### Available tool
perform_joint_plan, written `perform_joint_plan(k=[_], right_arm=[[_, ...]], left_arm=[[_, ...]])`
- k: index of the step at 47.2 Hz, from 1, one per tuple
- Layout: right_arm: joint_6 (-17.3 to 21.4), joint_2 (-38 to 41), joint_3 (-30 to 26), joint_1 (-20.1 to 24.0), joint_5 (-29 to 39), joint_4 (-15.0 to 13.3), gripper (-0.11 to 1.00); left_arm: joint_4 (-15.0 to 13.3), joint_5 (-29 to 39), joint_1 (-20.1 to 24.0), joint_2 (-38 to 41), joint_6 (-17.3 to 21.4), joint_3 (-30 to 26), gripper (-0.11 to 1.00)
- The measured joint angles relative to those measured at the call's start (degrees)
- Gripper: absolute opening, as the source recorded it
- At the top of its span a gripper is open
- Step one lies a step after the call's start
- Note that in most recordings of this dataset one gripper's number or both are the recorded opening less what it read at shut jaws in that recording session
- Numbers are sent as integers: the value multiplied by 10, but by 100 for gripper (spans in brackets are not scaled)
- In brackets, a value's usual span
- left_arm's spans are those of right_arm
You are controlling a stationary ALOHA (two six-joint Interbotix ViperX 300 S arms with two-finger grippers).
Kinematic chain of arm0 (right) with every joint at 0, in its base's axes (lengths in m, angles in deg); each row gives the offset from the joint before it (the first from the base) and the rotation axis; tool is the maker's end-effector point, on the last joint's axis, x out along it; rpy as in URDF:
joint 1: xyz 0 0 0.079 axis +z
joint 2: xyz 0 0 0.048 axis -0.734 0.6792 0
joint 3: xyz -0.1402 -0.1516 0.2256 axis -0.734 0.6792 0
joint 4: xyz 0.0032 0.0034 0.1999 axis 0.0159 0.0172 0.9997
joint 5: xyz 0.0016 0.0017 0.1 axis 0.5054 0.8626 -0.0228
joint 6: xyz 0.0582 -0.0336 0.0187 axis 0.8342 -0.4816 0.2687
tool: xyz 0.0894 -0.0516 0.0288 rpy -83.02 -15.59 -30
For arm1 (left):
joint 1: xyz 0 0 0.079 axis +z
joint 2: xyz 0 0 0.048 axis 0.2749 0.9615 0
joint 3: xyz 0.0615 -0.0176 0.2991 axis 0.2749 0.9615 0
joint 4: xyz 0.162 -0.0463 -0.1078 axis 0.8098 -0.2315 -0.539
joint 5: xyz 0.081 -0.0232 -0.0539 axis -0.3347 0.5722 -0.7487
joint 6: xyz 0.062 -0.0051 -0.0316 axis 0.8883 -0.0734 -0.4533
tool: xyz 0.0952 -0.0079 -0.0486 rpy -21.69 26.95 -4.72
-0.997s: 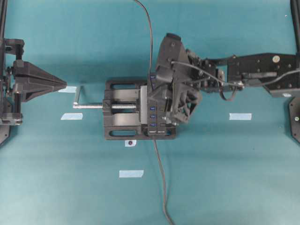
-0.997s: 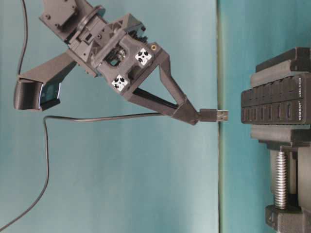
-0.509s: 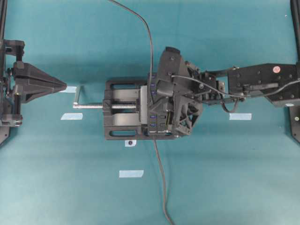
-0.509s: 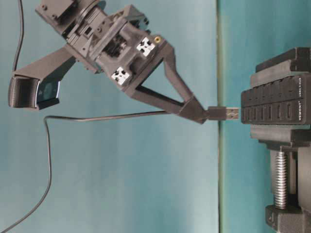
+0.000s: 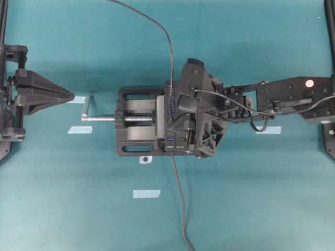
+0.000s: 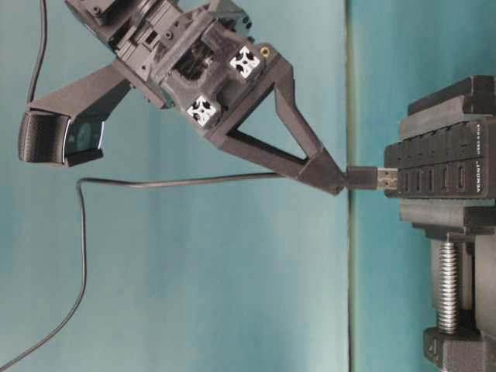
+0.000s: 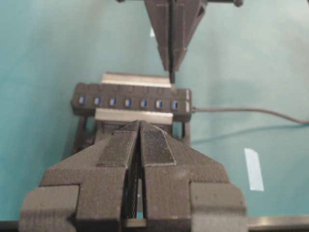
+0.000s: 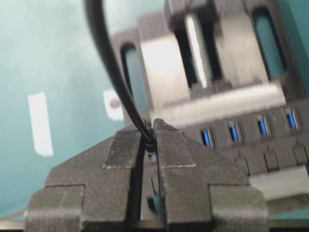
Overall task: Insert the USB into the front port of the fixed hub.
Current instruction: 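Push the USB plug with the right gripper into the front port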
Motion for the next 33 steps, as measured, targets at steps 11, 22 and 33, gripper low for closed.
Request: perform_joint_plan(k=[11,22,33], right_arm=[[0,19,-1,7,-5,1,3],[9,31,-1,9,-6,1,2],[9,34,-1,9,-10,1,2]], left_arm=[[0,-1,0,0,0,0,0],[0,-1,0,0,0,0,0],[0,-1,0,0,0,2,0]])
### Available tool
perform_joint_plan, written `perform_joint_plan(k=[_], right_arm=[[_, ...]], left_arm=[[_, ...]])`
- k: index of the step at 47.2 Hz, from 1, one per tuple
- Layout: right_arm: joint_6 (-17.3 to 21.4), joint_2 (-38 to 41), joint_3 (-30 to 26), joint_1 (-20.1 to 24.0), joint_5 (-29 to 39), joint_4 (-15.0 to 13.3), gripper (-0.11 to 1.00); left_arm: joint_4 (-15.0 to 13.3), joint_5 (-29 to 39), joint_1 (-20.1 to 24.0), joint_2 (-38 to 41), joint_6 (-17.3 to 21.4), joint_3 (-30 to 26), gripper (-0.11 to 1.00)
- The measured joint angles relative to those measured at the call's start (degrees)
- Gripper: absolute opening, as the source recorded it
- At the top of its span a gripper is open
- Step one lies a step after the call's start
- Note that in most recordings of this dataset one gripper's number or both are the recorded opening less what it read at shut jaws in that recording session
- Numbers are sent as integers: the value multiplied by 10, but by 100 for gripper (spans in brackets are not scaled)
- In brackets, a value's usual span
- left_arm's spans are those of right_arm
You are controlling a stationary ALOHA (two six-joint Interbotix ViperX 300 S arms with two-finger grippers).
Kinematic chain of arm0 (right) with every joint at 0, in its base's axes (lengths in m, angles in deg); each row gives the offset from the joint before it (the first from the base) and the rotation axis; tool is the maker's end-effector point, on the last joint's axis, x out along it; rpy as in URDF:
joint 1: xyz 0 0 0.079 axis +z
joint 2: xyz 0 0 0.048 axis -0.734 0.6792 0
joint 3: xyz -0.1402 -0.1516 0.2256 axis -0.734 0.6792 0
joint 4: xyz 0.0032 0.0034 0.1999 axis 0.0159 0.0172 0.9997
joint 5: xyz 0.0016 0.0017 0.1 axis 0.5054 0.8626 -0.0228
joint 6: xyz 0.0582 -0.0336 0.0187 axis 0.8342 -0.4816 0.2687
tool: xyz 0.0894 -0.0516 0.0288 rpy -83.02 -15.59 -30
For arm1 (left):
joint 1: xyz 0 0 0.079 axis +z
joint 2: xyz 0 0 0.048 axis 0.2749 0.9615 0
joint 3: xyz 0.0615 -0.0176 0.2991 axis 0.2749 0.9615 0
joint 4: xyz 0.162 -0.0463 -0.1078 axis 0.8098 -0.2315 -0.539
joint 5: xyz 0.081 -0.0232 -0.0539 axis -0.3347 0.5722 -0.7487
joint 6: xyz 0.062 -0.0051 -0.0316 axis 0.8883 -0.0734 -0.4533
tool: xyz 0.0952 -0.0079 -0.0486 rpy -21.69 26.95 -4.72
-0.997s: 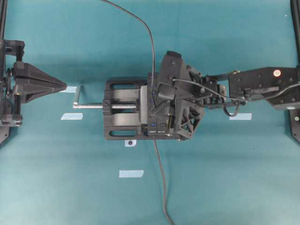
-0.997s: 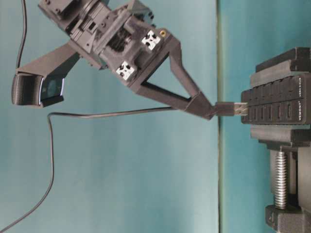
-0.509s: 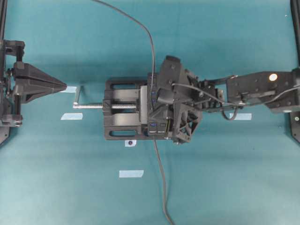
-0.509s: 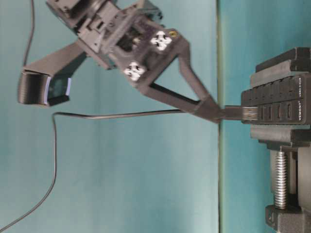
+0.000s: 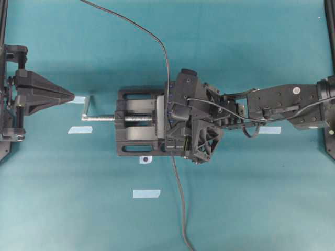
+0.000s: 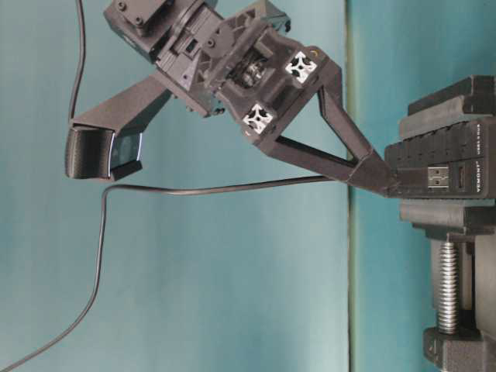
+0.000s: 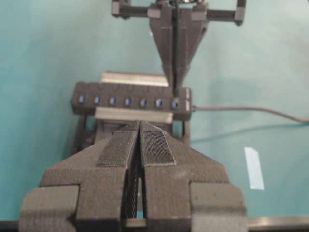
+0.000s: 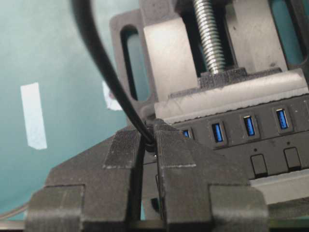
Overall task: Insert the USB into the front port of the fixed hub.
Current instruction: 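Push the USB plug with the right gripper into the front port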
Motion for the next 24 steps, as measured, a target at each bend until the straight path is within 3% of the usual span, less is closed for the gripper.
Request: perform_joint_plan(k=[24], right_arm=[[0,1,1,0,-5,0,2]], left_arm=[[0,0,0,0,0,1,0]])
